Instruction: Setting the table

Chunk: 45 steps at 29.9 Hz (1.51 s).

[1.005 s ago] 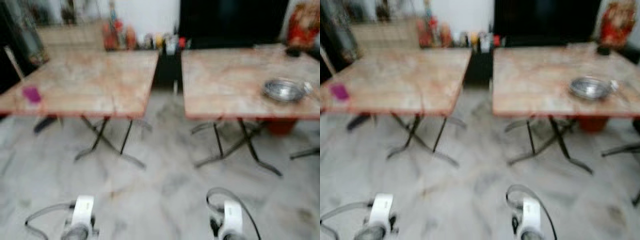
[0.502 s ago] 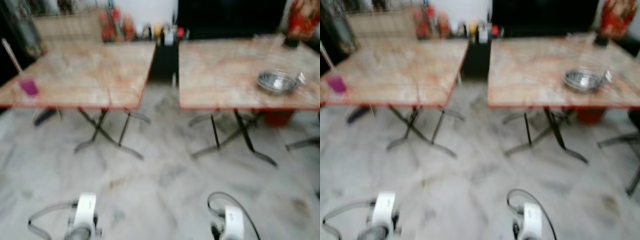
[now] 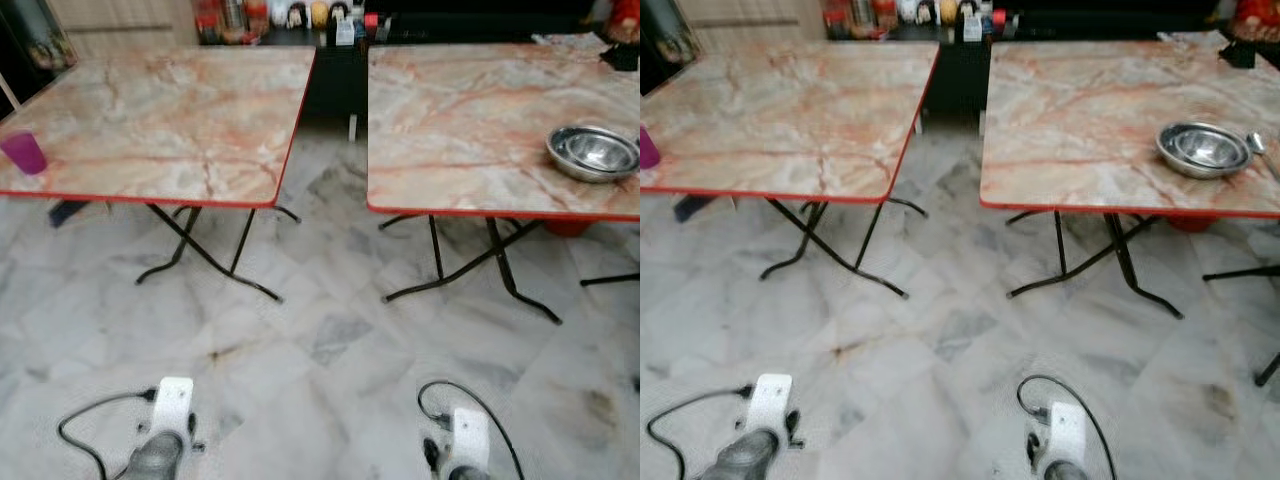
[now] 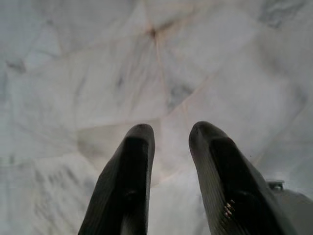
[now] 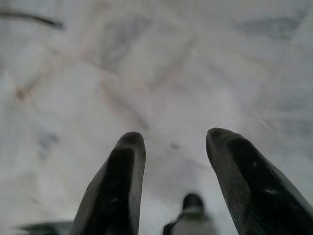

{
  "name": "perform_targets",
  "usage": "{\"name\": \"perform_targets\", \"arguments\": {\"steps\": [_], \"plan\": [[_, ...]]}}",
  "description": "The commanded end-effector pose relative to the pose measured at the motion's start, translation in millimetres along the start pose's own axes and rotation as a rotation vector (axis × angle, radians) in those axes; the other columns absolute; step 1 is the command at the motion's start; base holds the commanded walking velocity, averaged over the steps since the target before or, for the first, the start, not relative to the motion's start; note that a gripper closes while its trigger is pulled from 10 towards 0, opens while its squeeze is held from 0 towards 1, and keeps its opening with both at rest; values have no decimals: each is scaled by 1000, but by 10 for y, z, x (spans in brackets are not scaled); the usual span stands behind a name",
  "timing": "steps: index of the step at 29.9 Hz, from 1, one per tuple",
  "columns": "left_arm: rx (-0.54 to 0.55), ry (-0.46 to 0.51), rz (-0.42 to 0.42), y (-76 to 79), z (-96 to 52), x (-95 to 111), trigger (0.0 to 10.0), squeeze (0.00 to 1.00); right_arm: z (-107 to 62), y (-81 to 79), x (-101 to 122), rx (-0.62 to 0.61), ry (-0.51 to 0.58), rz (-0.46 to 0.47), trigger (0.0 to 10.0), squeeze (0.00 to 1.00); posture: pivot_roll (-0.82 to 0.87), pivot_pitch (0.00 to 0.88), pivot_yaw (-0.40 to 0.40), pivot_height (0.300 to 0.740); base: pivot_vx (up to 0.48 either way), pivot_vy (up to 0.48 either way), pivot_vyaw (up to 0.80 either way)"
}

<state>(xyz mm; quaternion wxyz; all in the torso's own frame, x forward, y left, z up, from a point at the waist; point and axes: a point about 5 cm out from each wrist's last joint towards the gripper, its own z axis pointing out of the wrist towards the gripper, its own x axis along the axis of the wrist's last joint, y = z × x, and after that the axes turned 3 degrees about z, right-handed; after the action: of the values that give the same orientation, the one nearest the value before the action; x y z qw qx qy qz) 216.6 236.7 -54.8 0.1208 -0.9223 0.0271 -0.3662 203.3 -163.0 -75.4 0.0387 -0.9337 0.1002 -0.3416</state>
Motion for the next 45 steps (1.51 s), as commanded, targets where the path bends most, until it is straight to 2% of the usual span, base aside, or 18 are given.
{"name": "perform_targets", "arguments": {"steps": [1,19,31,45], "plan": [[-12,12,-9,59,11,52,10000,0,-38,135,-120,-37,-39,5,10000,0,67,133,34,740,382,0,0],[-8,12,-22,78,11,54,10000,0,-35,145,-104,-38,-37,1,10000,0,61,149,24,740,376,0,0],[-16,10,-24,129,9,50,10000,0,-48,204,-111,-46,-29,6,10000,0,40,166,19,740,0,0,0],[-17,0,-2,89,8,33,10000,0,-51,191,-128,-46,-28,12,10000,0,42,149,33,740,0,357,0]]}}
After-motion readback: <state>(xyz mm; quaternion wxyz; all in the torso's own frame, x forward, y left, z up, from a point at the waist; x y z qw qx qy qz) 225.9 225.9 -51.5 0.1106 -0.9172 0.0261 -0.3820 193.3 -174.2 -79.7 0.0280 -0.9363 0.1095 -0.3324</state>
